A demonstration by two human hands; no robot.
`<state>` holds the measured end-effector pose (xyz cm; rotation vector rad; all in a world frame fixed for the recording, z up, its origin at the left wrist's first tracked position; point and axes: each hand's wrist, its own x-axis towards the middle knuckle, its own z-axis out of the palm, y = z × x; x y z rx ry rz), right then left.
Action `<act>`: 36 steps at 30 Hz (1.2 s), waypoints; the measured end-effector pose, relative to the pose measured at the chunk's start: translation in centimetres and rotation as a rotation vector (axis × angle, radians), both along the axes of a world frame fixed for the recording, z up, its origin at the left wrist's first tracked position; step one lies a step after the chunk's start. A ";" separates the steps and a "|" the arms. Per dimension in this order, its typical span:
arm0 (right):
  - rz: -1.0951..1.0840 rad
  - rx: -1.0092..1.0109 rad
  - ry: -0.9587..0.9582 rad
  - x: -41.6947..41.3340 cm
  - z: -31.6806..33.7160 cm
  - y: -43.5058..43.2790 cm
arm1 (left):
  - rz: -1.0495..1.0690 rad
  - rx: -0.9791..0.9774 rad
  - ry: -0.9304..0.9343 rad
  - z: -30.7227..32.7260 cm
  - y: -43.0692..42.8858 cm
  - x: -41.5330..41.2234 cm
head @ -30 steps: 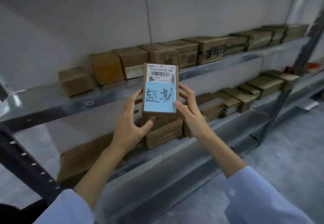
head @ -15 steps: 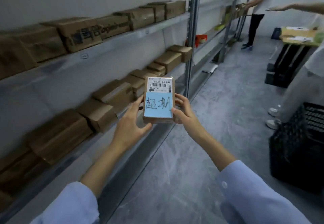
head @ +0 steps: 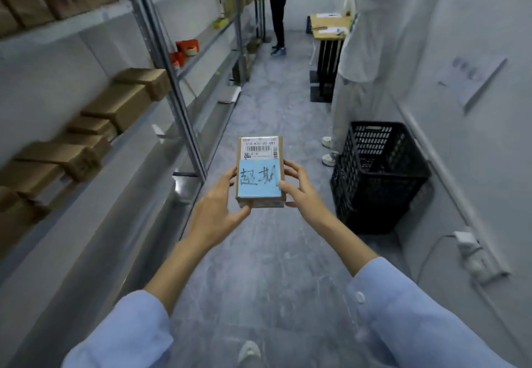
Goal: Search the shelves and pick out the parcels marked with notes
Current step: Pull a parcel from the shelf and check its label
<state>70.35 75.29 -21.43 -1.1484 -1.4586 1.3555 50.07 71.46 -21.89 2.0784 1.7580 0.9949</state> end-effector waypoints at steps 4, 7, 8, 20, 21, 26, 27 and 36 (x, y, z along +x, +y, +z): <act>-0.098 -0.047 -0.006 5.0 -1.5 4.4 | -0.098 -0.035 0.016 -1.9 6.6 4.7; -0.147 -0.077 -0.019 8.2 -2.8 8.7 | -0.154 -0.063 0.014 -3.4 12.1 7.7; -0.159 -0.092 -0.021 9.2 -3.2 10.2 | -0.166 -0.073 0.016 -3.9 13.9 8.6; -0.258 -0.213 0.020 18.1 -6.5 30.1 | -0.293 -0.168 -0.040 -7.3 36.2 18.0; -0.269 -0.225 0.026 19.0 -6.9 31.3 | -0.301 -0.183 -0.045 -7.7 37.6 18.8; -0.335 -0.250 0.050 24.0 -9.9 37.2 | -0.326 -0.262 -0.086 -10.0 43.8 23.2; -0.342 -0.260 0.044 25.1 -10.5 38.4 | -0.327 -0.277 -0.093 -10.5 45.0 24.2; -0.273 -0.383 0.028 35.9 -17.9 52.5 | -0.203 -0.384 -0.039 -16.9 56.6 34.5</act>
